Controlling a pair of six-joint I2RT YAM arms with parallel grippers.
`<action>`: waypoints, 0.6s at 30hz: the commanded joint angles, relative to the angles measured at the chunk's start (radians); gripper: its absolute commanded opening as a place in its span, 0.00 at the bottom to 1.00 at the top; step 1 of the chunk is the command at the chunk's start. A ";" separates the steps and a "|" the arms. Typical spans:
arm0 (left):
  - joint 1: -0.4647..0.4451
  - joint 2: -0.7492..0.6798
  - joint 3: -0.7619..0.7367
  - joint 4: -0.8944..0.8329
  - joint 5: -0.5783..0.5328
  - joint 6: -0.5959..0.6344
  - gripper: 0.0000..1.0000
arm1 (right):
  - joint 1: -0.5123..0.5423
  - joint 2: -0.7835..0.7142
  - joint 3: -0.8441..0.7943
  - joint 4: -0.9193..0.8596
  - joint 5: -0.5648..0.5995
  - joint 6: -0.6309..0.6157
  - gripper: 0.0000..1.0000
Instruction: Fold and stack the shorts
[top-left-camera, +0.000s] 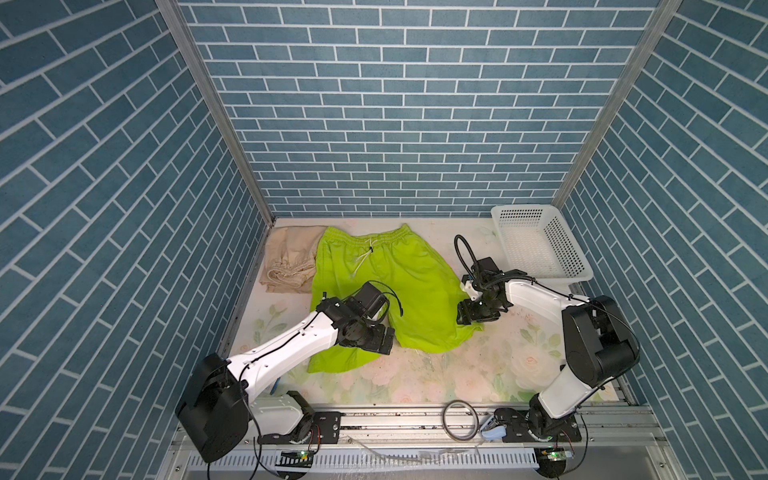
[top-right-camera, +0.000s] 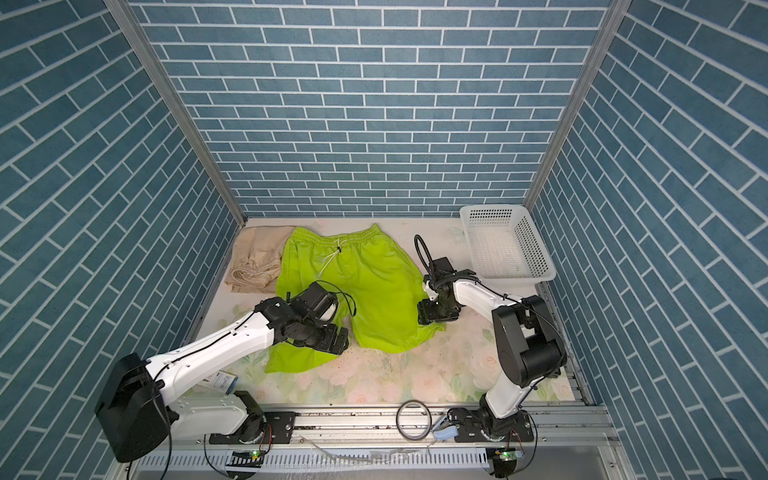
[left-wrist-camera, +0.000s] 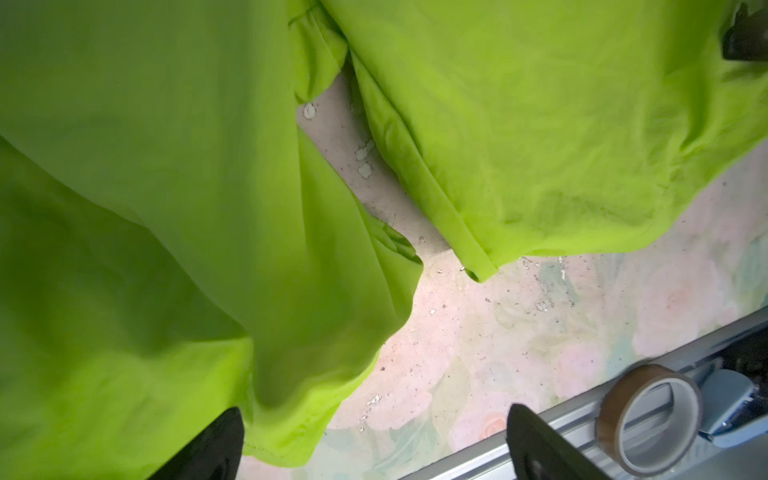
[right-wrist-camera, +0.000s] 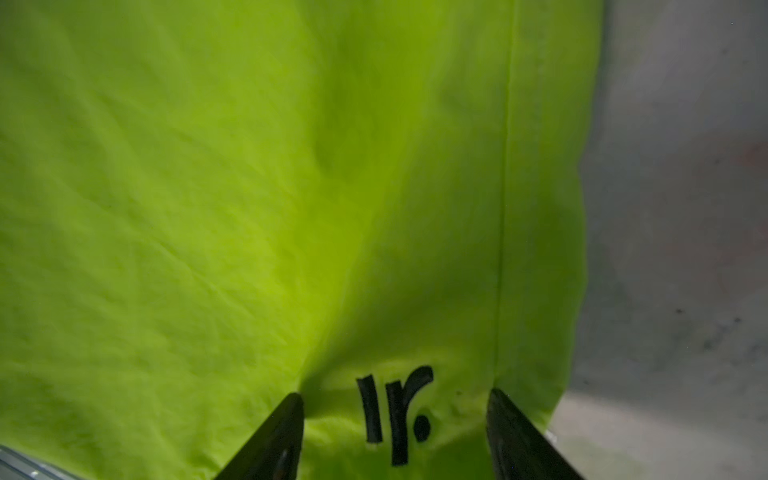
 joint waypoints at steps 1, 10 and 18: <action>-0.018 0.046 -0.018 -0.017 -0.047 -0.015 0.99 | 0.003 0.029 -0.005 0.056 0.026 0.026 0.55; -0.032 0.142 -0.064 0.123 0.016 -0.028 0.36 | -0.014 0.083 0.075 0.103 0.131 -0.022 0.00; -0.042 0.154 -0.064 0.233 0.108 -0.032 0.00 | -0.123 0.113 0.178 0.144 0.111 -0.053 0.00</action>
